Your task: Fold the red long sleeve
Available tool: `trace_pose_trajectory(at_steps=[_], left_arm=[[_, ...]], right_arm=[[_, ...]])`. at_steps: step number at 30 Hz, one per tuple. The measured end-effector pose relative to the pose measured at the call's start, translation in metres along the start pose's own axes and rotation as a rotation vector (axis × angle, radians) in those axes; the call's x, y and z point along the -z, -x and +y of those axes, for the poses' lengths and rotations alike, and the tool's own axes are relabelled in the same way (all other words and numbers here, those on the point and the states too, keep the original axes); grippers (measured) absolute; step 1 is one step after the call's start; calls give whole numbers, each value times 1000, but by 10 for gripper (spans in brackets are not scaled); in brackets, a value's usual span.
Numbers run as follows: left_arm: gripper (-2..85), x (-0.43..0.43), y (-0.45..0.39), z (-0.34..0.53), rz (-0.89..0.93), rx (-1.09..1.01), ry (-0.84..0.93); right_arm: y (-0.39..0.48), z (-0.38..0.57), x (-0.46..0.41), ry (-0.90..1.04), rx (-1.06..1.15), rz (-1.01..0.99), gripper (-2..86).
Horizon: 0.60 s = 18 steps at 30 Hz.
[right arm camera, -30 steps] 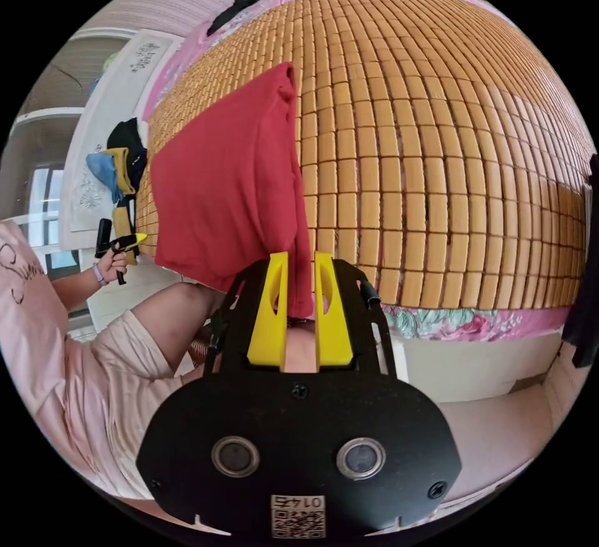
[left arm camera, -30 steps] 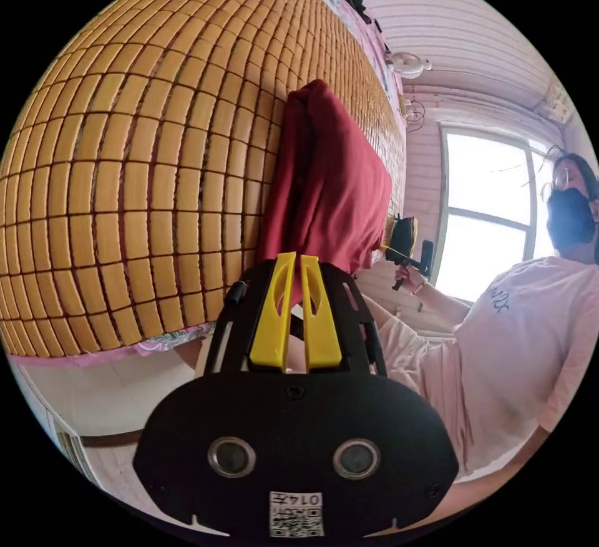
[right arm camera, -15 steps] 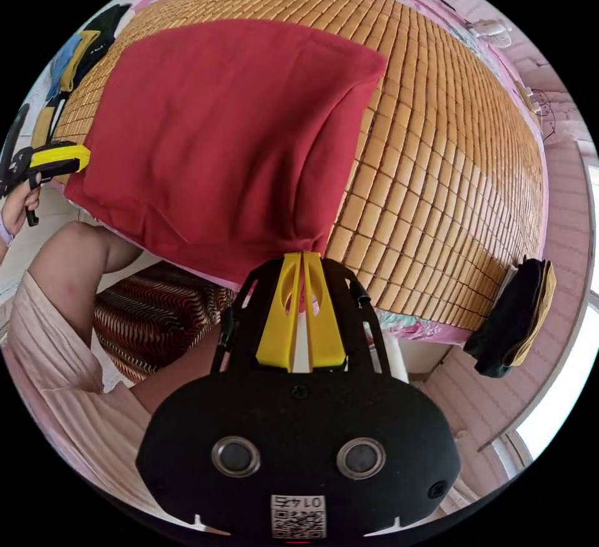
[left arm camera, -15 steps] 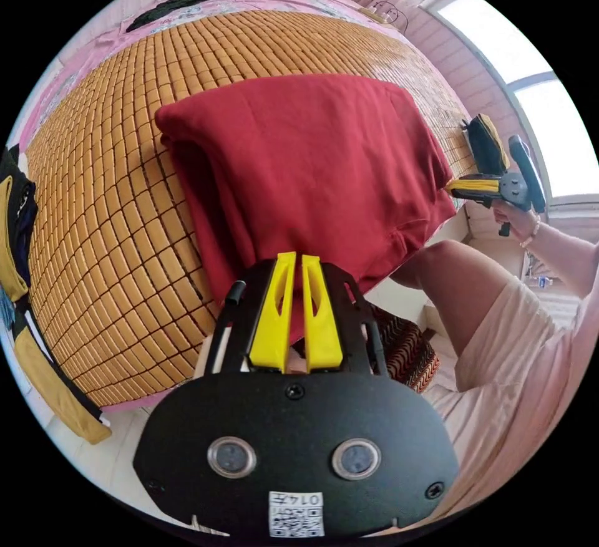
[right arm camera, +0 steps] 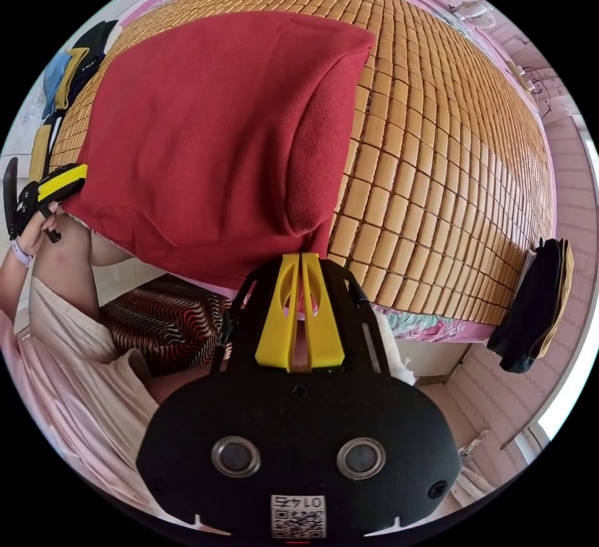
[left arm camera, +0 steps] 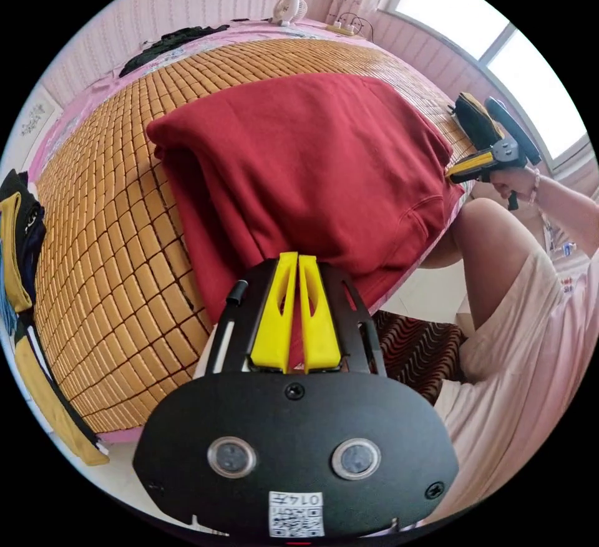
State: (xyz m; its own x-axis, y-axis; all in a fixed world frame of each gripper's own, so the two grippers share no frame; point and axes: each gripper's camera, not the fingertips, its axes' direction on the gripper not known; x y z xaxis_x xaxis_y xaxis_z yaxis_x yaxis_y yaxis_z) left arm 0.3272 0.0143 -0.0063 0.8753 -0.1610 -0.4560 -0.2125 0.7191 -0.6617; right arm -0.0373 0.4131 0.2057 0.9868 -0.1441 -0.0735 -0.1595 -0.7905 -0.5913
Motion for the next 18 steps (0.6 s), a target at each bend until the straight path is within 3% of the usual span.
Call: trace_pose_trajectory(at_steps=[5,10,14,18], left_arm=[[-10,10,-29,33,-124,-16,-127],[-10,34,-33,65,-69,168,-185],[-10,51,-47,84,-152,169,-165],[-10,80,-66,113,-117,216,-273]], right_arm=[[11,38,8,-108,-35,34,-7],[12,84,29,-205,-142,-39,-8],[26,140,58,-381,-152,-115,-5],[35,177,70,-411,-163,-169,24]])
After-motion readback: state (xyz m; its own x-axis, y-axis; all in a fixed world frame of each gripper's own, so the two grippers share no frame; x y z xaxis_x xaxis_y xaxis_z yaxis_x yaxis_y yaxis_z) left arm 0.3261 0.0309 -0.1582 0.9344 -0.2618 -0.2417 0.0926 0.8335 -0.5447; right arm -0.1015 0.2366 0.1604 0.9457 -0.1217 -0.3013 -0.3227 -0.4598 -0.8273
